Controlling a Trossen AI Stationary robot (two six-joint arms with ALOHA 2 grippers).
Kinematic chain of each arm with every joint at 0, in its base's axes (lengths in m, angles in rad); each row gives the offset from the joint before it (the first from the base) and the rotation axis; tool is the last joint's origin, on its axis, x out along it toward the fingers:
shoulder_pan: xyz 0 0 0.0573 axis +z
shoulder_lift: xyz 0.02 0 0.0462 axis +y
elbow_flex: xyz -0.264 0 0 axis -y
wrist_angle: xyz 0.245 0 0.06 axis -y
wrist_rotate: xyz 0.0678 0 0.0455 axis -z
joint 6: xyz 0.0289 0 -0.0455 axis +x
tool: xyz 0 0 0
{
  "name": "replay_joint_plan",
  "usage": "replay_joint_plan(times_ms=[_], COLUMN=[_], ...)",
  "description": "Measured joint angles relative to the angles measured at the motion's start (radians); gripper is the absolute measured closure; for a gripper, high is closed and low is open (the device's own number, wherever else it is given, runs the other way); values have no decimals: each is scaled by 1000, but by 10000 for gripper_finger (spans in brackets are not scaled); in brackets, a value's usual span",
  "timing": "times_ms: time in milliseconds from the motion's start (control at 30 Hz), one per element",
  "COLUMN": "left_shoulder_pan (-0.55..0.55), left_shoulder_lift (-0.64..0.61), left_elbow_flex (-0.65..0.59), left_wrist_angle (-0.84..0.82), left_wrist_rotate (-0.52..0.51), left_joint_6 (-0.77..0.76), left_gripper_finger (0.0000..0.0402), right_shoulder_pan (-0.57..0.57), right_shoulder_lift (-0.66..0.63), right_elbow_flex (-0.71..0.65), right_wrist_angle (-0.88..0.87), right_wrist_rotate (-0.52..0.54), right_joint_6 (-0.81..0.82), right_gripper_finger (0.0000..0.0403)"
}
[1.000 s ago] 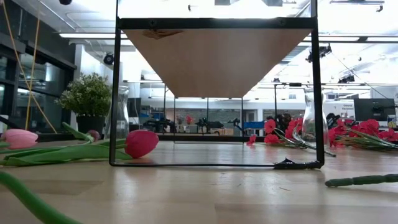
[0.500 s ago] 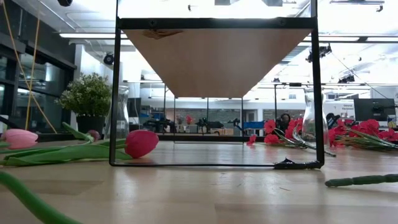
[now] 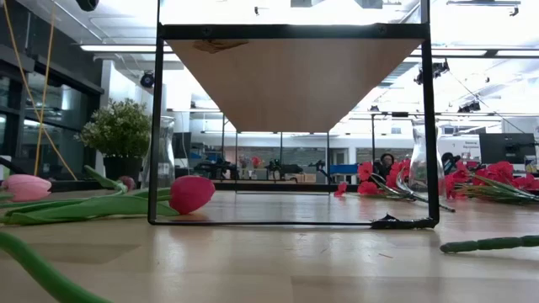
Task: Pick and place flowers into a vace then onto a shelf
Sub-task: Put the left red flowers into the right transparent vase
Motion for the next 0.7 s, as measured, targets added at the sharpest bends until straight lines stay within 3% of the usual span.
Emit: replay_joint_plan(times_ms=[267, 700], left_shoulder_pan=[0, 0], left_shoulder_lift=[0, 0], left_elbow_flex=[0, 0], left_wrist_angle=[-35, -89], left_wrist_rotate=[-35, -158], left_joint_6=[1, 1], left_gripper_finger=[76, 76], right_shoulder_pan=[151, 398], right_shoulder_lift=[-94, -117], right_elbow_flex=[-312, -776], right_wrist_angle=[26, 461], right_wrist_rotate=[-6, 51], right_joint_6=[258, 559], right_gripper_finger=[65, 64])
